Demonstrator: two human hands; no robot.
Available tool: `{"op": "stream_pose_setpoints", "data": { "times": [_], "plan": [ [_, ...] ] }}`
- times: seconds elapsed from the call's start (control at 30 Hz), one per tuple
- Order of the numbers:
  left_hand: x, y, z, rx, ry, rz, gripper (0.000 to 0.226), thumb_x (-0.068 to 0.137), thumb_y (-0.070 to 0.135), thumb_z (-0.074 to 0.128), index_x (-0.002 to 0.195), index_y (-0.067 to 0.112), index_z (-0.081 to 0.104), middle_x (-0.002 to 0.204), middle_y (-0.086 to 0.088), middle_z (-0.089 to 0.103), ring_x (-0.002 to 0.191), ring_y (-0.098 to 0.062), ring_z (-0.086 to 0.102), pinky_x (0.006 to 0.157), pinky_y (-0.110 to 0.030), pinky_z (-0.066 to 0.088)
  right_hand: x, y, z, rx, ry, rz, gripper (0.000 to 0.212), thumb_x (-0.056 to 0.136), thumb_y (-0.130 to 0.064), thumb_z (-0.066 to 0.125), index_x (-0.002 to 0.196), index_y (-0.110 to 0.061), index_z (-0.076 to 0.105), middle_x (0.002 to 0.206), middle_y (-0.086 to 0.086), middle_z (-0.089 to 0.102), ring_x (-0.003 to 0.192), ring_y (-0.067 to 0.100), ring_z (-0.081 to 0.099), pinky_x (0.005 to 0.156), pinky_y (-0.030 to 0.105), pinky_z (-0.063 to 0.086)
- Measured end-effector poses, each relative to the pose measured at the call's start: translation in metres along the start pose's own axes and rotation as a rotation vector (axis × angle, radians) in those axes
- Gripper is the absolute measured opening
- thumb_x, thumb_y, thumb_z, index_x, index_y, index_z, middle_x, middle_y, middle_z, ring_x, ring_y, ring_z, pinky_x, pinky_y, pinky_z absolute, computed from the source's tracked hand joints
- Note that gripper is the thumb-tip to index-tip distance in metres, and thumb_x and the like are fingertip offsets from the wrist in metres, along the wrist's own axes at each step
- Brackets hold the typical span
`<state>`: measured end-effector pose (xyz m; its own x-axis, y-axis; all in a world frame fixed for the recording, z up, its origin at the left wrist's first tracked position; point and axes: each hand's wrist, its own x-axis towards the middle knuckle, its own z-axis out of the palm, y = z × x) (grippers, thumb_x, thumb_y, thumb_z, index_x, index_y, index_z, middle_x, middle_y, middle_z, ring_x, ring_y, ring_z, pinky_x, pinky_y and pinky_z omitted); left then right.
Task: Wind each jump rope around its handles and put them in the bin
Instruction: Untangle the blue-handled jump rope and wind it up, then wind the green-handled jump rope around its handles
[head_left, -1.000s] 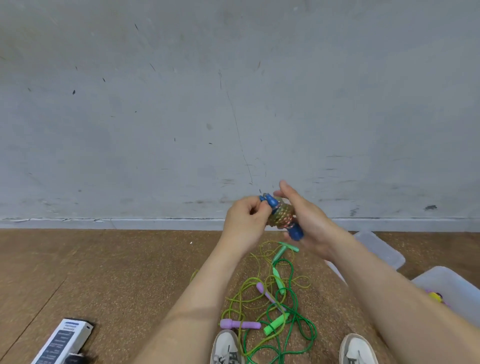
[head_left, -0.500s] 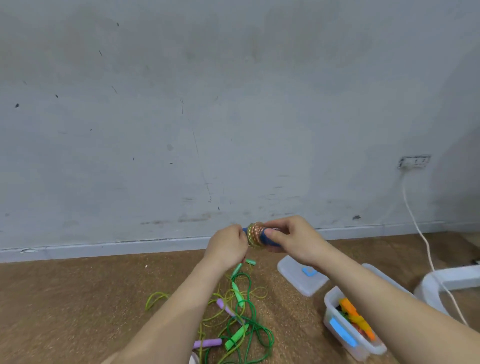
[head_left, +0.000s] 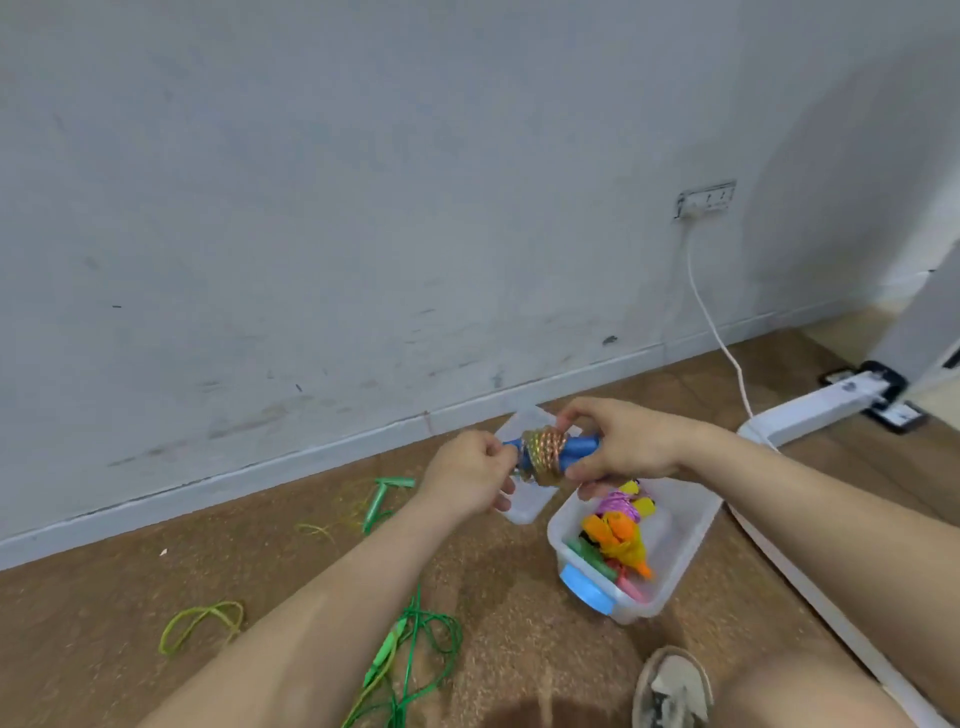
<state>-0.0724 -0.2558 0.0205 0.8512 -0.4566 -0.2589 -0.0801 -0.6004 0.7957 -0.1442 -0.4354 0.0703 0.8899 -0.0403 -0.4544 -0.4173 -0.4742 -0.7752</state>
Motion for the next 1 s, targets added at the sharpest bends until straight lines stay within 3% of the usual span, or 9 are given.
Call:
{"op": "stream_pose_setpoints", "data": {
  "times": [0.17,0.27,0.37,0.5,0.57,0.67,0.77,0.9,1.0],
  "plan": [
    [0.039,-0.009,0.073,0.311,-0.071,0.071,0.038,0.094,0.040,0.048,0.073,0.011,0.061,0.072,-0.007,0.068,0.067,-0.023,0.063,0.063,-0.035,0.047,0.030,0.089,-0.030,-0.039,0.167,0.087,0.028,0.086,-0.008,0.069,0.111,-0.012,0.059,0.091,0.017,0.066,0.066,0.022,0.064,0.064,0.034,0.057],
    [0.059,-0.031,0.120,0.124,-0.105,-0.001,0.027,0.091,0.031,0.056,0.070,0.015,0.060,0.067,-0.003,0.069,0.066,-0.020,0.067,0.069,-0.039,0.056,0.049,0.147,-0.025,-0.198,0.127,0.128,0.030,0.082,-0.016,0.074,0.109,-0.017,0.063,0.081,0.001,0.061,0.069,0.013,0.058,0.062,0.021,0.047],
    [0.081,-0.048,0.158,-0.024,-0.113,-0.076,0.015,0.088,0.024,0.060,0.074,0.019,0.064,0.066,-0.003,0.070,0.065,-0.018,0.070,0.071,-0.044,0.058,0.070,0.202,-0.011,-0.182,0.128,0.166,0.031,0.079,-0.015,0.076,0.104,-0.026,0.060,0.093,-0.002,0.065,0.090,0.017,0.061,0.077,0.027,0.048],
    [0.114,-0.051,0.205,0.022,-0.135,-0.033,0.015,0.083,0.030,0.060,0.070,0.021,0.063,0.068,0.000,0.068,0.070,-0.019,0.067,0.073,-0.042,0.056,0.093,0.245,-0.007,-0.167,0.191,0.090,0.061,0.074,-0.021,0.081,0.127,-0.027,0.051,0.109,-0.008,0.053,0.104,0.012,0.051,0.084,0.024,0.041],
    [0.132,-0.045,0.226,0.089,-0.132,0.027,0.016,0.087,0.026,0.060,0.075,0.018,0.066,0.076,-0.003,0.068,0.075,-0.022,0.064,0.073,-0.038,0.053,0.107,0.261,-0.011,-0.156,0.278,0.013,0.060,0.075,-0.026,0.081,0.128,-0.027,0.054,0.114,-0.006,0.058,0.106,0.014,0.053,0.087,0.025,0.042],
    [0.159,-0.038,0.252,0.158,-0.205,0.099,0.020,0.091,0.024,0.056,0.084,0.010,0.070,0.083,-0.007,0.067,0.081,-0.023,0.060,0.073,-0.035,0.046,0.126,0.284,-0.024,-0.200,0.367,0.049,0.034,0.080,-0.031,0.076,0.111,-0.026,0.064,0.101,-0.003,0.065,0.090,0.015,0.059,0.081,0.032,0.049],
    [0.183,-0.043,0.271,0.235,-0.349,0.131,0.026,0.095,0.024,0.049,0.084,0.008,0.067,0.079,-0.010,0.065,0.079,-0.026,0.058,0.072,-0.036,0.047,0.143,0.302,-0.038,-0.367,0.344,0.217,0.014,0.083,-0.025,0.068,0.087,-0.017,0.058,0.082,0.001,0.061,0.080,0.021,0.059,0.059,0.031,0.042],
    [0.194,-0.066,0.270,0.424,-0.411,0.151,0.030,0.091,0.021,0.047,0.112,0.017,0.068,0.115,-0.010,0.066,0.107,-0.029,0.059,0.091,-0.041,0.048,0.171,0.303,-0.040,-0.657,0.196,0.370,0.032,0.084,-0.022,0.065,0.065,-0.015,0.040,0.065,0.000,0.043,0.074,0.021,0.049,0.056,0.027,0.034],
    [0.188,-0.082,0.262,0.431,-0.355,0.173,0.039,0.080,0.023,0.042,0.109,0.020,0.068,0.111,-0.009,0.064,0.104,-0.027,0.056,0.087,-0.040,0.047,0.193,0.302,-0.034,-0.717,0.068,0.437,0.031,0.089,-0.016,0.056,0.061,-0.014,0.042,0.070,0.003,0.050,0.077,0.022,0.050,0.065,0.029,0.038]
  ]
}}
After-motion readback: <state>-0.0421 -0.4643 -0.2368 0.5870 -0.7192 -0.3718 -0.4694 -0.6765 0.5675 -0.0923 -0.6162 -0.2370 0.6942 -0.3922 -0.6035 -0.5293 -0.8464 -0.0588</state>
